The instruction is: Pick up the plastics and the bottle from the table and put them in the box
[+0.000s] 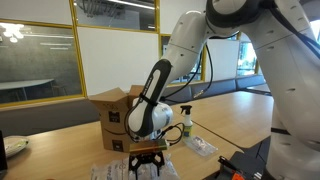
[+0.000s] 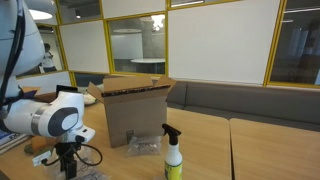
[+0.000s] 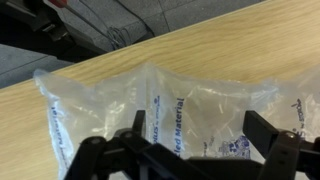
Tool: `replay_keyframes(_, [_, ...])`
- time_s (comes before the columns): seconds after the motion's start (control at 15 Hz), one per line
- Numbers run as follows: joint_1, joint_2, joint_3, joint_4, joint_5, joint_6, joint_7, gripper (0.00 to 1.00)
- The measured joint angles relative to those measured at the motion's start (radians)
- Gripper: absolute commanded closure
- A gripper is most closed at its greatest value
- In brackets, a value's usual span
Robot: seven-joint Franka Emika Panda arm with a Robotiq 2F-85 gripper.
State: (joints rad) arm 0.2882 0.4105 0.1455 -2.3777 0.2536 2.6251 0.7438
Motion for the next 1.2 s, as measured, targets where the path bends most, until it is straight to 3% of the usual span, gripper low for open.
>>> replay_keyframes(0.87, [0.001,0.041,-0.017,0.014,0.005,0.039,0.026,0.0])
replay_keyframes(0.93, [0.001,0.042,-0.017,0.017,0.006,0.041,0.028,0.22])
replay_keyframes(1.07, [0.001,0.043,-0.017,0.019,0.006,0.049,0.03,0.32])
replay_keyframes(1.2, [0.001,0.044,-0.016,0.019,0.006,0.055,0.03,0.49])
